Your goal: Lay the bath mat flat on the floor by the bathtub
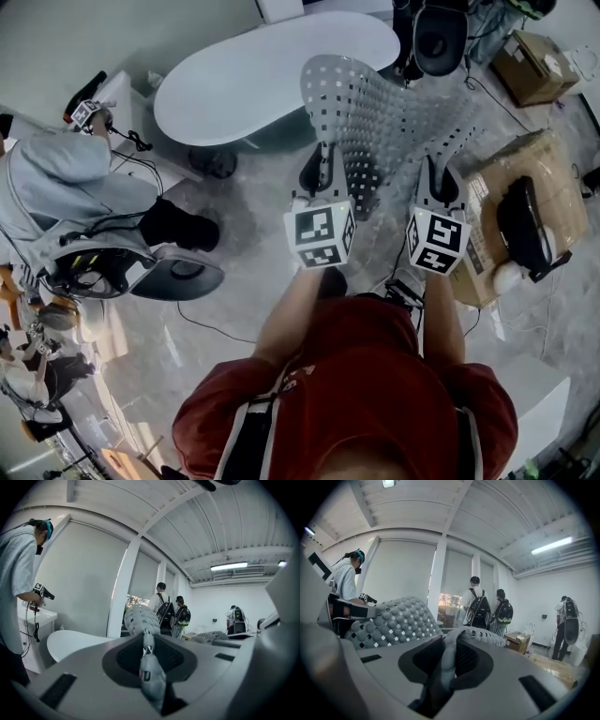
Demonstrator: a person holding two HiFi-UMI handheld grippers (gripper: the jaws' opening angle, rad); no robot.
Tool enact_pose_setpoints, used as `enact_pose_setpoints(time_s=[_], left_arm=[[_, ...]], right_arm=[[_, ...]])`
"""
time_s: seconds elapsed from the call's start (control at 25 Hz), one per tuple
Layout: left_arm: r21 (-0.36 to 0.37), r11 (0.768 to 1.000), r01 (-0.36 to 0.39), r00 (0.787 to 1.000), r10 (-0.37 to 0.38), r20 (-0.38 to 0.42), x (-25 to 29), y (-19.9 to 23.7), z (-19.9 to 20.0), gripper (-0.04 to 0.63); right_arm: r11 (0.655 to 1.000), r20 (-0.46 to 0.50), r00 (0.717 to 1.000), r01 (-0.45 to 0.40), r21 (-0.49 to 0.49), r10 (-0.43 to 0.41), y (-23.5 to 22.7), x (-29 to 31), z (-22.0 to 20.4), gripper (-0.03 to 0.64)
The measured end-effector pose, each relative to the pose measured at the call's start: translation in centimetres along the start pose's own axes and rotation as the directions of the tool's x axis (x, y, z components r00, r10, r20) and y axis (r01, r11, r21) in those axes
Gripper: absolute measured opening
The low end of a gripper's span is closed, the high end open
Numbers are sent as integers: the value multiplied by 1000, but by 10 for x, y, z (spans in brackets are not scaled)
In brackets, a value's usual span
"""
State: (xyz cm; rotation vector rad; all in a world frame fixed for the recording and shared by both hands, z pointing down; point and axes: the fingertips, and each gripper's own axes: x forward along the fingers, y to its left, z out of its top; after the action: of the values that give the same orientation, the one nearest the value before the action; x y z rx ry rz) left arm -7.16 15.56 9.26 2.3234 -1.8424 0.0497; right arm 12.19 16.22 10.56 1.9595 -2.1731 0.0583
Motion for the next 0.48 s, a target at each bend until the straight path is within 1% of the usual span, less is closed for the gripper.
enact_pose_setpoints(time_s=[0.2,0.48], left_arm=[[-11,999,31,999,-31,-11,31,17,4,66],[-20,997,73,997,-73,-22,72,44,9,66]], right_arm=[[999,-22,999,42,1,-42,1,26,2,74],[997,-34,996,77,-4,-77,16,65,9,75]])
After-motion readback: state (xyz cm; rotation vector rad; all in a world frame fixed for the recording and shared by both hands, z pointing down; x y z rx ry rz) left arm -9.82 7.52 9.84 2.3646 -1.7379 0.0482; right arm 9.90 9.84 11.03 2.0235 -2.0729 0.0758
